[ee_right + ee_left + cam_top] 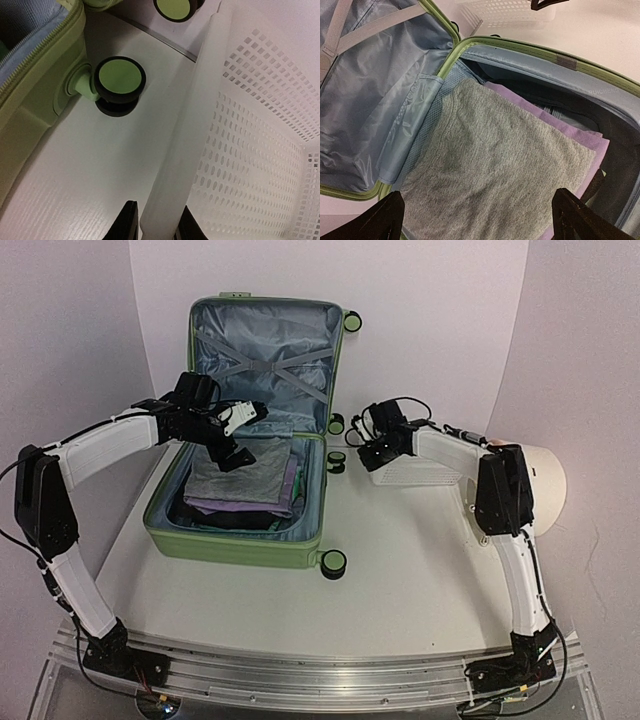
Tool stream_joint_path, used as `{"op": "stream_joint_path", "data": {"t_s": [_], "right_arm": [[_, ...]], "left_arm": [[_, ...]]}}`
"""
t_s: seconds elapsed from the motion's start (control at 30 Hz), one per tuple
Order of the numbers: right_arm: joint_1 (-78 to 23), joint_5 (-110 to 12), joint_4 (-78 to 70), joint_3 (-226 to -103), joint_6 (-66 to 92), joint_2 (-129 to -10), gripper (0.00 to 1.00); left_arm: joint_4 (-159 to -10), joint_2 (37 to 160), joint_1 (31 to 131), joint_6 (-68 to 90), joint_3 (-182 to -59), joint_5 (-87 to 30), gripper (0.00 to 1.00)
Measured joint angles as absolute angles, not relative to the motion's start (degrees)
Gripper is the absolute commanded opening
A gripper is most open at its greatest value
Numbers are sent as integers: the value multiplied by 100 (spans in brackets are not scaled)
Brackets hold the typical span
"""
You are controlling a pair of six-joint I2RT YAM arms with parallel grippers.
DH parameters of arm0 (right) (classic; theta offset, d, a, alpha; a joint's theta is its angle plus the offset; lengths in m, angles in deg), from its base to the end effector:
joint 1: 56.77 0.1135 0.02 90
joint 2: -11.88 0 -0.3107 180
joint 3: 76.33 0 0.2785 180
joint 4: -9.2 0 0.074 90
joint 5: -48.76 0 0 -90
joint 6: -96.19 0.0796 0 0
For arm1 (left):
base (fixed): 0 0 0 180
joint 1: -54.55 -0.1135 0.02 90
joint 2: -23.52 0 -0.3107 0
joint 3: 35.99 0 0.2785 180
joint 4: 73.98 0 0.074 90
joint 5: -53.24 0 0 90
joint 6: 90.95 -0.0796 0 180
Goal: Open, take out, and arrange the luggage
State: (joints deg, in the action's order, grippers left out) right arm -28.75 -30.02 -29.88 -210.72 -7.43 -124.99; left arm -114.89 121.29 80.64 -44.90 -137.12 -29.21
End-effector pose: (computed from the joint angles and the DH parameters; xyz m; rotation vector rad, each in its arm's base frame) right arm 0.5712 0.2864 0.2130 -0.7159 2.1658 -0.0936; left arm 0.4097 -0.2122 0.3445 1.3321 1.7754 0.0250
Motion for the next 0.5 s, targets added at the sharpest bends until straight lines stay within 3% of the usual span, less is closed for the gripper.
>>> {"op": "stream_joint_path", "data": {"t_s": [0.27,0.5], "right_arm": [[-2397,-3043,-2929,-21014,312,-12047,0],[-1649,-2701,-2813,-20203,1418,-11176,0]], "left_arm": [[-11562,12057,8064,-4641,-13526,-2725,99],[-11698,12055,8064,-4718,-13524,-2539,99]]}}
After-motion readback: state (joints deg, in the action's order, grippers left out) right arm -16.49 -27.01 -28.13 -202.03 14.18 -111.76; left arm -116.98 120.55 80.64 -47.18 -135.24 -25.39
